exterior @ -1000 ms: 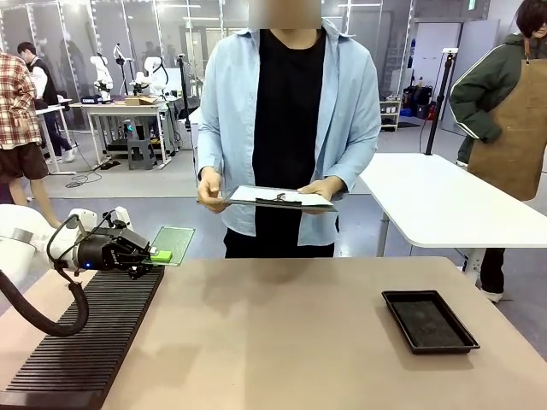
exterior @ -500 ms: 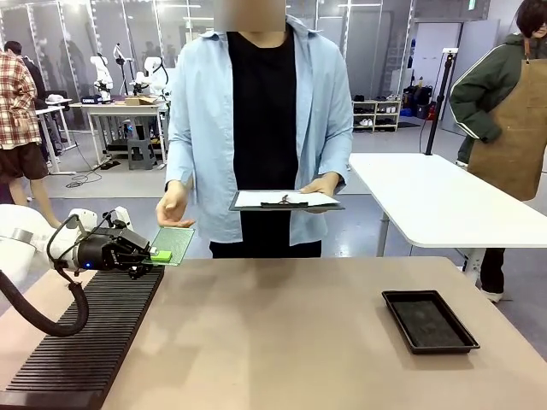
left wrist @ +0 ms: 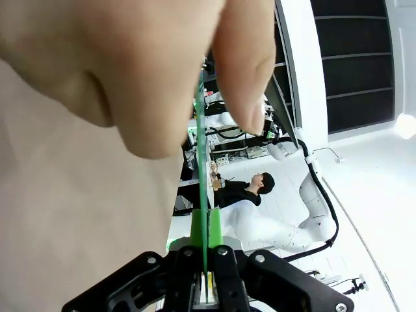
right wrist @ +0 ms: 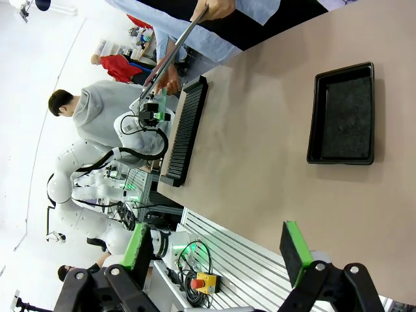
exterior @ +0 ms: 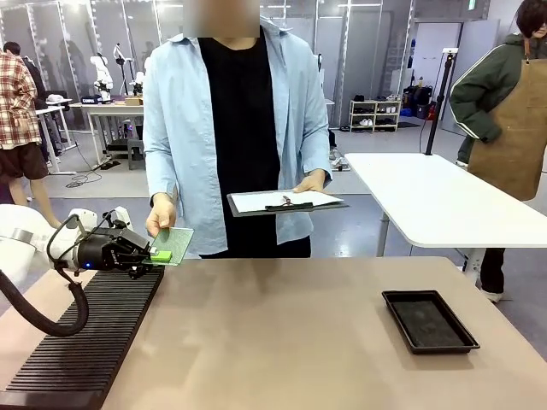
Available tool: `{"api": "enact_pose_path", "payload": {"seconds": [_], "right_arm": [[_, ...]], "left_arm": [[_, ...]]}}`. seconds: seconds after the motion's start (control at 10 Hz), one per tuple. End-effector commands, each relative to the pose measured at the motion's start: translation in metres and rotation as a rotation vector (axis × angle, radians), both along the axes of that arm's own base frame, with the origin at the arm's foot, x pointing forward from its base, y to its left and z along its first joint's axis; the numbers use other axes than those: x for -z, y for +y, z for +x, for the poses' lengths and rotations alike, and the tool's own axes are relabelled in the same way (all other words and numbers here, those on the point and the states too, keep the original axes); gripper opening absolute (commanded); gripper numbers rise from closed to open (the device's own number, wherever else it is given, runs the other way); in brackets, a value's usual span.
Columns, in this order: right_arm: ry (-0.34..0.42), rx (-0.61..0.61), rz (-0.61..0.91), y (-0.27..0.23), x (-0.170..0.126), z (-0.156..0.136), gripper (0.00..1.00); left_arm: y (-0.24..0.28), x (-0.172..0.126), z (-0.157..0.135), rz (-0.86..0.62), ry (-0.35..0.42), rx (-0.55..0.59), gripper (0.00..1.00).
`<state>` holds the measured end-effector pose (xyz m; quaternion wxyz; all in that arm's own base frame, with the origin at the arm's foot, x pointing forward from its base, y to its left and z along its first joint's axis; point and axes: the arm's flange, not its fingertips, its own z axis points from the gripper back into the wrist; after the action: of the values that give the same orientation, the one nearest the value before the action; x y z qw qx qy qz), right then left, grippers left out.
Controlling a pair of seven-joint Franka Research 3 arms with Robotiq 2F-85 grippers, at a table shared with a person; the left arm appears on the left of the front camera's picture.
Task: Inspect the PCB.
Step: Release the Blank PCB you were holding.
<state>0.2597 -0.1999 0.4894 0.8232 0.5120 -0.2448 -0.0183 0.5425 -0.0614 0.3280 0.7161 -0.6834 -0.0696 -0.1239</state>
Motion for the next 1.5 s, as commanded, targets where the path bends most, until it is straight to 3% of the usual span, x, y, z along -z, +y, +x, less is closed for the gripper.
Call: {"api": "enact_pose_path", "payload": {"seconds": [0.0,0.7,0.8,0.9,1.0,1.1,1.2,1.3,1.4], "right_arm": [[-0.023,-0.007,0.003,0.0,0.0,0.0007,1.0],[-0.023,-0.007,0.003,0.0,0.0,0.0007,1.0],[-0.023,-0.007,0.003,0.0,0.0,0.0007,1.0],[-0.023,-0.007,0.003,0.0,0.0,0.0007,1.0],[-0.023,-0.007,0.003,0.0,0.0,0.0007,1.0],[-0.023,-0.007,0.003,0.0,0.0,0.0007,1.0],[-0.023,-0.007,0.003,0.0,0.0,0.0007,1.0],[-0.023,-0.007,0.003,0.0,0.0,0.0007,1.0],[-0.023,-0.007,0.003,0.0,0.0,0.0007,1.0]], "left_arm": [[0.0,0.0005,-0.0012,0.003,0.001,-0.003,0.03],[0.0005,0.0001,0.0002,0.001,0.0,-0.002,0.03],[-0.0001,-0.0019,-0.0002,0.001,-0.002,0.012,0.38],[0.0001,-0.0049,-0.0006,0.006,-0.013,0.021,0.38],[0.0006,-0.006,-0.0009,0.009,-0.013,0.018,0.73],[0.0011,-0.0057,-0.0019,0.01,-0.01,0.015,0.41],[0.0014,-0.0046,-0.0023,0.008,-0.007,0.017,1.0],[0.0015,-0.0041,-0.0028,0.008,-0.006,0.018,0.75],[0.0018,-0.0044,-0.0029,0.007,-0.007,0.019,1.0]]}}
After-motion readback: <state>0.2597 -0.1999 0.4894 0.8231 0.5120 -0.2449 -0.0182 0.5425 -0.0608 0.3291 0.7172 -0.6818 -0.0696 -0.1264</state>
